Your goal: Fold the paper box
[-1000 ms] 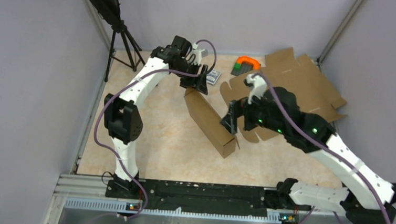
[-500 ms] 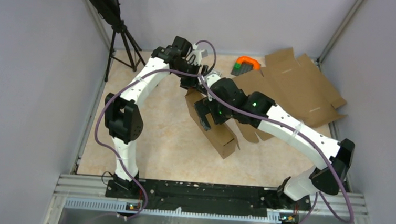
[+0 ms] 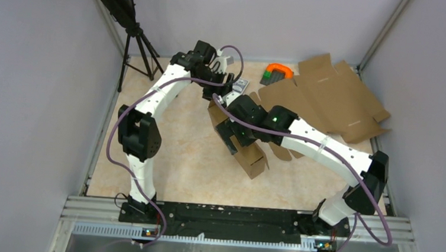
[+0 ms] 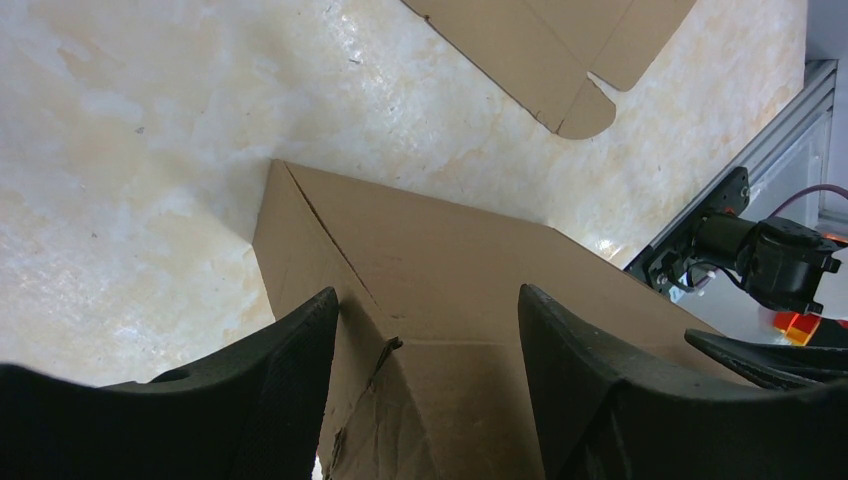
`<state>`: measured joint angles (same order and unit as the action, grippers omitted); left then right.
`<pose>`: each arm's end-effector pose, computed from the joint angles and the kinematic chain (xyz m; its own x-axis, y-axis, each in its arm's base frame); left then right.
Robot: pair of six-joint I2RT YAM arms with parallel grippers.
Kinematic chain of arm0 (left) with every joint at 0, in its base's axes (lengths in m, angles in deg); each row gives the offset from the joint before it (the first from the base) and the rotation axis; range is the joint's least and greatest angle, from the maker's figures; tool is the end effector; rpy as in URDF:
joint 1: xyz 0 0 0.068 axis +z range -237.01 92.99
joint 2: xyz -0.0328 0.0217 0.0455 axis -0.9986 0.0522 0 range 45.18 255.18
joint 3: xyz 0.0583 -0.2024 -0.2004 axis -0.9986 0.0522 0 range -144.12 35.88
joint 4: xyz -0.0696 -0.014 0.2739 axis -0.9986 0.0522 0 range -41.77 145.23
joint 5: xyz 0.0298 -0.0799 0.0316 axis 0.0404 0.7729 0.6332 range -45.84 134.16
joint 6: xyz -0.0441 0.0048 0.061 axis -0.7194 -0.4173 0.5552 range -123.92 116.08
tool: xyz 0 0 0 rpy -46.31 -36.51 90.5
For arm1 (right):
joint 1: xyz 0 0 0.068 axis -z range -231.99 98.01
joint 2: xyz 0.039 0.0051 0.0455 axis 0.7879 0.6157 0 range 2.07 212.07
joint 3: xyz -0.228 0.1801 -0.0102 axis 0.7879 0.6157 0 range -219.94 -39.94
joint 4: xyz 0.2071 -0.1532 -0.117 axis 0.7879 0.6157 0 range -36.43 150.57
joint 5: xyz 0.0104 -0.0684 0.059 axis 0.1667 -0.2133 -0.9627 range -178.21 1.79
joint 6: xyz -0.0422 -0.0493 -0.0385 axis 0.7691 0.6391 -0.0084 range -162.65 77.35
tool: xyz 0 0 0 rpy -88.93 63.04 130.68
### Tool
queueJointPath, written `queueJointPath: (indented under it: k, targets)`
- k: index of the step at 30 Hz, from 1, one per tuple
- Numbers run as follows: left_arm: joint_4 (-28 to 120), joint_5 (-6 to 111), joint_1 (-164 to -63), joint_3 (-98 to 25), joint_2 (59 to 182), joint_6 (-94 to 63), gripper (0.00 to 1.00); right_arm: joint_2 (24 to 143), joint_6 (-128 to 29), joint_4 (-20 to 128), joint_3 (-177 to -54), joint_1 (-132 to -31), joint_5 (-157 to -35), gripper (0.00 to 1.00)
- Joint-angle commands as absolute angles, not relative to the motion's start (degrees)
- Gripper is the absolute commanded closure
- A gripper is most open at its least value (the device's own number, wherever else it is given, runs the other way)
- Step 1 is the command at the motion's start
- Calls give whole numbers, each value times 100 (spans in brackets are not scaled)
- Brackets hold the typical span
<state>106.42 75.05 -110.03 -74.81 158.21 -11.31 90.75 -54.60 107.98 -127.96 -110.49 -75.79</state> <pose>0.4140 -0.2115 0.3105 -0.8678 0.2487 -0.4303 0.4601 0.7292 -0.5066 0.1997 0.2997 0.3412 -0.5781 -0.5564 -0.5968 -0.6629 0.7467 -0.0540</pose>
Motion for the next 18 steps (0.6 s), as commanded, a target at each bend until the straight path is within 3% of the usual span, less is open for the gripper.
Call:
queueJointPath:
  k: [1, 4, 10, 18]
  targets:
    - [10687, 7554, -11039, -7690, 15884, -1160, 33, 9196, -5380, 10907, -12762, -11140, -7397, 1]
    - [10707, 7531, -11039, -7701, 15894, -1156, 33, 9263, -5390, 10894, -12677, -11142, -7395, 1]
    - [10753, 7450, -11035, -7811, 15894, -1213, 32, 9260, -5395, 10871, -12542, -11148, -7369, 12]
    - [10606, 6984, -10766, -7877, 15442, -1357, 23, 8795, -5443, 10797, -12253, -11142, -7474, 23]
